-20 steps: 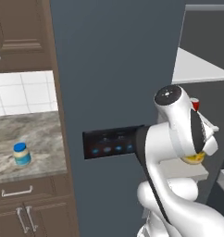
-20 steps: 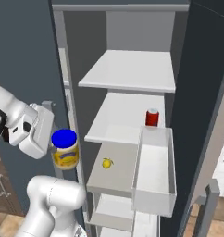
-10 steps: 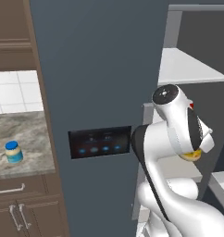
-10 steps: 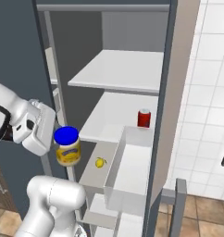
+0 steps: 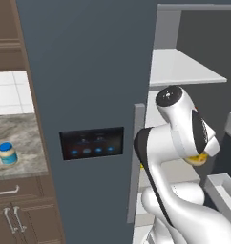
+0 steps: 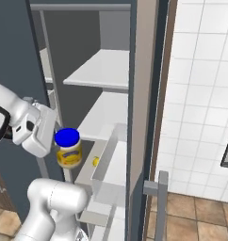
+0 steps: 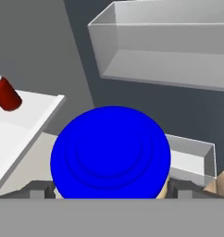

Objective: Place the mayonnaise and mayonnaise from the counter to the top shelf of the fridge. If the existing items in the fridge are on the top shelf, move them to other shelves.

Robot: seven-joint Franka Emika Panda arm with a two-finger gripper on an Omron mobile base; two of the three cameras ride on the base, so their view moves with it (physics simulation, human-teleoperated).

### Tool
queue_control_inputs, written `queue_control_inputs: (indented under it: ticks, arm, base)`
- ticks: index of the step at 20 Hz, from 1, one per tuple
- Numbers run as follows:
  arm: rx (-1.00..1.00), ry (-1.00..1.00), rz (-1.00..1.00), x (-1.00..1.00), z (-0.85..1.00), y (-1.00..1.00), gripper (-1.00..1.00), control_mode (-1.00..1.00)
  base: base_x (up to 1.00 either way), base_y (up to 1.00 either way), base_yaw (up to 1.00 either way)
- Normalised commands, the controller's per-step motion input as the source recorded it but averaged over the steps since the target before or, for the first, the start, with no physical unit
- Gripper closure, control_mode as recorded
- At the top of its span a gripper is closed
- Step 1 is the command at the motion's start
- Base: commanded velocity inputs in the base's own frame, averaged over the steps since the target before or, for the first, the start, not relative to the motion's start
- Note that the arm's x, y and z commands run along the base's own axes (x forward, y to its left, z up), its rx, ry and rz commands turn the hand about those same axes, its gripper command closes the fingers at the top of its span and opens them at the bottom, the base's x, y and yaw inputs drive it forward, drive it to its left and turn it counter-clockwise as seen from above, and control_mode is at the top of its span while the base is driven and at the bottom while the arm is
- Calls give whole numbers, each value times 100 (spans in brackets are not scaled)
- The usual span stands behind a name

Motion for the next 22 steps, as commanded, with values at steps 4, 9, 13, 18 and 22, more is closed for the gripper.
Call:
queue_control_inputs:
  ticks: [4, 9, 13, 18, 22]
  arm:
    - [0, 0, 0, 0, 0, 0, 100, 100]
    - [0, 0, 0, 0, 0, 0, 100, 100]
    - [-1, -5, 9, -5, 54, 0, 100, -100]
    - [-9, -8, 20, -6, 95, 0, 100, -100]
    - [-10, -7, 31, 0, 97, -2, 100, -100]
  base:
    - [0, -8, 0]
    - [0, 0, 1]
    - [0, 0, 0]
    - [0, 0, 0]
    - [0, 0, 0]
